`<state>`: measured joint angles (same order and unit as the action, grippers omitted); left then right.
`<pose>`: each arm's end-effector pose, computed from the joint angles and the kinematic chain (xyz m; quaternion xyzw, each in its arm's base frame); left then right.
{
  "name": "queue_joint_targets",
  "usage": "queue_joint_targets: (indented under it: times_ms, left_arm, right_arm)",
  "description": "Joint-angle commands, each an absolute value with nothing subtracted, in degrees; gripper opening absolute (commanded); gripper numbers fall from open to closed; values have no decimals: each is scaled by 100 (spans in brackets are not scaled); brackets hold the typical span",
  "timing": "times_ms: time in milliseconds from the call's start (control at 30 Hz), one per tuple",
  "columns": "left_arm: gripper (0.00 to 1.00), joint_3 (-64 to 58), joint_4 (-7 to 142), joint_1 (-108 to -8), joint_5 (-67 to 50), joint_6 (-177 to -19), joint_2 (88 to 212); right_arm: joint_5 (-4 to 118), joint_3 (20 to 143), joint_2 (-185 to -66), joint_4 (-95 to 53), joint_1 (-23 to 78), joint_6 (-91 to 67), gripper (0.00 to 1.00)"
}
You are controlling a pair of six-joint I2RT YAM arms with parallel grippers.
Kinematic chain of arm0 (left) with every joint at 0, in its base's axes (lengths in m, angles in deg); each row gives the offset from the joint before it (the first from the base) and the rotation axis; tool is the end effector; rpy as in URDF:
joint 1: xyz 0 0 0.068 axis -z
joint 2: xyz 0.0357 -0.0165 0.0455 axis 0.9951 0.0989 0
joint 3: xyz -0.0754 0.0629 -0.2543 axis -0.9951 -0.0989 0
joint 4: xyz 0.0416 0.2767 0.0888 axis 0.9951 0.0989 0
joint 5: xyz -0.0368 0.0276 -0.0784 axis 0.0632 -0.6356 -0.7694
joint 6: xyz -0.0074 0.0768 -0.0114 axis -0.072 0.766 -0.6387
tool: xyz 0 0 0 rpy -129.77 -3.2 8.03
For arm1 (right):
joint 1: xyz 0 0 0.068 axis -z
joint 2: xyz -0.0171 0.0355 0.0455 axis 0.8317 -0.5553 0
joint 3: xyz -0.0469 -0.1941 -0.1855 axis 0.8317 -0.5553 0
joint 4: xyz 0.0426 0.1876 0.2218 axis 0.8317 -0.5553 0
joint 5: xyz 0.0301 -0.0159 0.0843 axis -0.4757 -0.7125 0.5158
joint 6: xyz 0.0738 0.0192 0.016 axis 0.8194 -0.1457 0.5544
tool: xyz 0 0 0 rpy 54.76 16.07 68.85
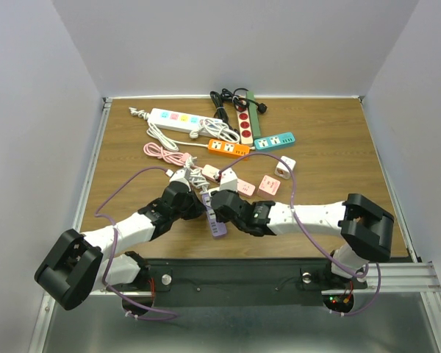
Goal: Insert the plug
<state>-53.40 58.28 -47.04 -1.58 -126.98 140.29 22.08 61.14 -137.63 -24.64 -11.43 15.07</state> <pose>0.2160 -0.1665 0.1283 -0.0223 0.8754 -0.3125 0.3680 0.1763 0.3489 0.1647 -0.1653 0.8776 0.1674 0.4177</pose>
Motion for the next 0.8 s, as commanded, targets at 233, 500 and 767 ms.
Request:
queue_joint_targets:
  times_ms: [233, 500, 767]
  left_arm:
    - [0, -5518, 6109, -4644, -305, -12524, 14315]
    - [0, -5527, 6056, -4644, -305, -12480, 14359]
    - [0, -5483, 6038, -4653, -349, -12435, 14483]
  right_arm:
    - [2533, 5815, -14340, -3398, -1369, 1839, 0]
    - [2339, 5964, -14507, -3575, -1431, 1937, 0]
    - [2313, 6219, -14894, -3575, -1439, 1805, 0]
